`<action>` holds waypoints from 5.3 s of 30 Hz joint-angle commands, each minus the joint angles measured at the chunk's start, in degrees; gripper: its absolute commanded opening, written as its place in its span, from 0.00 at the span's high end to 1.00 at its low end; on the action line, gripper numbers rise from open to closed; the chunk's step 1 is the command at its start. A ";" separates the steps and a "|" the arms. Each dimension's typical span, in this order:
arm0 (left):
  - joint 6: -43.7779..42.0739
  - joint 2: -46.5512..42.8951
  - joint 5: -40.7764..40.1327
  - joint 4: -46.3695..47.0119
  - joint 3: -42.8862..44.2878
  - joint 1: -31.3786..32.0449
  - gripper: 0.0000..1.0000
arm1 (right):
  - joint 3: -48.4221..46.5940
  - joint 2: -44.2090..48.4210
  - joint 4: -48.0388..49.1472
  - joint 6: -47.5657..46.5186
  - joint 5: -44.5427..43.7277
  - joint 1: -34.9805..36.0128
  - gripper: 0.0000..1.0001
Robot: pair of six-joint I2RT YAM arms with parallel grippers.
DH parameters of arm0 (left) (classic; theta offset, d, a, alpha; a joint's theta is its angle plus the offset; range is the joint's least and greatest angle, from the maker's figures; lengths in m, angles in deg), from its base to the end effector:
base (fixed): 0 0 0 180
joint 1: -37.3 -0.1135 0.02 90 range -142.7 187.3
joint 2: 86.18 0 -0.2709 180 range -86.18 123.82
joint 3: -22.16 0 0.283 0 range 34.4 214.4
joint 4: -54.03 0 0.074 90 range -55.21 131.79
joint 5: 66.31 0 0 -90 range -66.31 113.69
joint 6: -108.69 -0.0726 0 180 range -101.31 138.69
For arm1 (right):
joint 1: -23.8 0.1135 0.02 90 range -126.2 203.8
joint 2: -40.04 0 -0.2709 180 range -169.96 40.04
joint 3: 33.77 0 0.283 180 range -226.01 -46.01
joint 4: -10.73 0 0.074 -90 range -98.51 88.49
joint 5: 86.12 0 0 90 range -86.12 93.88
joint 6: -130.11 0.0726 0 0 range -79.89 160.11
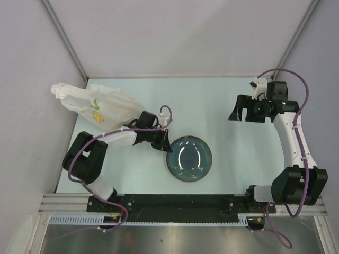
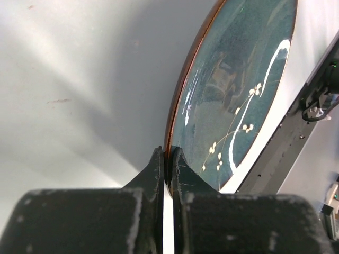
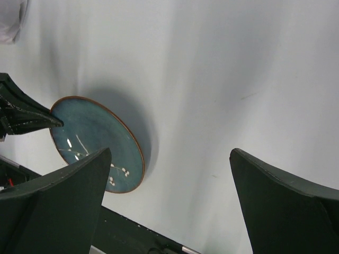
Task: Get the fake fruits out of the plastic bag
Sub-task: Move the plate to the center of the board, then adjust the plastic bag at the center of the board.
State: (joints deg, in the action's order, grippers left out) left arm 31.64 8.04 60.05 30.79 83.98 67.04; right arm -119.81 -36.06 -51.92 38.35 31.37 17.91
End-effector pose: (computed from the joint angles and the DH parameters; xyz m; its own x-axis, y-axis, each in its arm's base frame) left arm 0.2857 -0.2128 0.1227 -0.8532 0.2796 -0.4404 0.5118 0.6115 -0.6034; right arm 0.3193 0.0008 0.3152 -0.7853 0.0536 -0.6168 -0.2114 0.9132 0.3485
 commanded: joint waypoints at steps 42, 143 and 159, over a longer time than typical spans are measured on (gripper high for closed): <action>-21.93 -15.43 -7.77 -35.76 41.47 -21.81 0.19 | -46.91 -33.22 4.09 -9.41 -10.69 34.52 0.00; -59.97 -12.12 -32.75 -29.17 51.58 -35.27 0.32 | -40.81 -30.25 17.72 -5.80 0.55 40.70 1.00; -50.78 -4.84 -9.22 -43.68 57.38 -16.39 1.00 | -45.90 -34.99 20.00 1.15 -7.52 29.28 1.00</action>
State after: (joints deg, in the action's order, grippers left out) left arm -25.64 0.58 40.88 -11.44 139.39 43.21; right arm -160.70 -70.24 -35.35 37.52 28.77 51.33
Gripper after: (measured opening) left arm 0.010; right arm 0.009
